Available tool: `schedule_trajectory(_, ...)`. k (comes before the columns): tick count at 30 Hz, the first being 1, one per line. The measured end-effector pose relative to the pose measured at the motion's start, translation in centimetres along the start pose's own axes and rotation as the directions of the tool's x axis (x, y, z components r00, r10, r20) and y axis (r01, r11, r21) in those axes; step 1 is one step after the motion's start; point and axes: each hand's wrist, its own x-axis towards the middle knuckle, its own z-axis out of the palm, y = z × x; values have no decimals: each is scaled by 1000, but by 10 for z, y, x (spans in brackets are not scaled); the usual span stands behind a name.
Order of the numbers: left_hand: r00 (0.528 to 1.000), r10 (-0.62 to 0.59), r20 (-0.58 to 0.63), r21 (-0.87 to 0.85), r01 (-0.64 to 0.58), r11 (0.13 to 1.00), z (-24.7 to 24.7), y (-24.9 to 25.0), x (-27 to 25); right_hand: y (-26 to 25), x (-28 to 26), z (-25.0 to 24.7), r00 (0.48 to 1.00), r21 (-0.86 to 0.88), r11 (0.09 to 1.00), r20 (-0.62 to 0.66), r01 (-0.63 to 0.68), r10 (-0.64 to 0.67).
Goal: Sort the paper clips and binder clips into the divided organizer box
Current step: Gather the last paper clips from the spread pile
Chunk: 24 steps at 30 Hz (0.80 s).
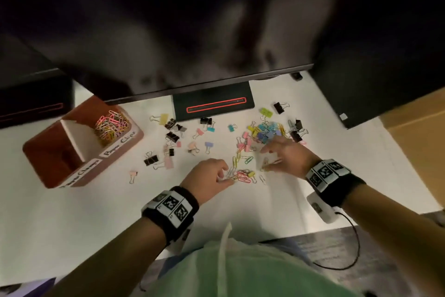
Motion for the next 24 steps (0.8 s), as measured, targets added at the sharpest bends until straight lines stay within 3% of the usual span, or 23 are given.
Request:
schedule_trajectory(4,998,-64,-6,175,64,982,27,6,12,29,-14,10,997,-7,1000,72,28,-28)
schedule_trajectory(8,997,-48,-59,198,59,978,39,13,21,43,-11,21,994,25,998,90,59,-61)
schedule_trajectory(13,989,-35,-142,79,47,996,48,13,26,38,5,21,991,58,993,85,101,-105)
schedule_trajectory(16,978,-52,-203,-11,51,999,48,10,28,31,15,23,974,35,980,116,194,-197)
schedule_trajectory(24,981,-87,-175,-12,86,996,42,6,36,18,35,20,955,1,960,99,282,-280)
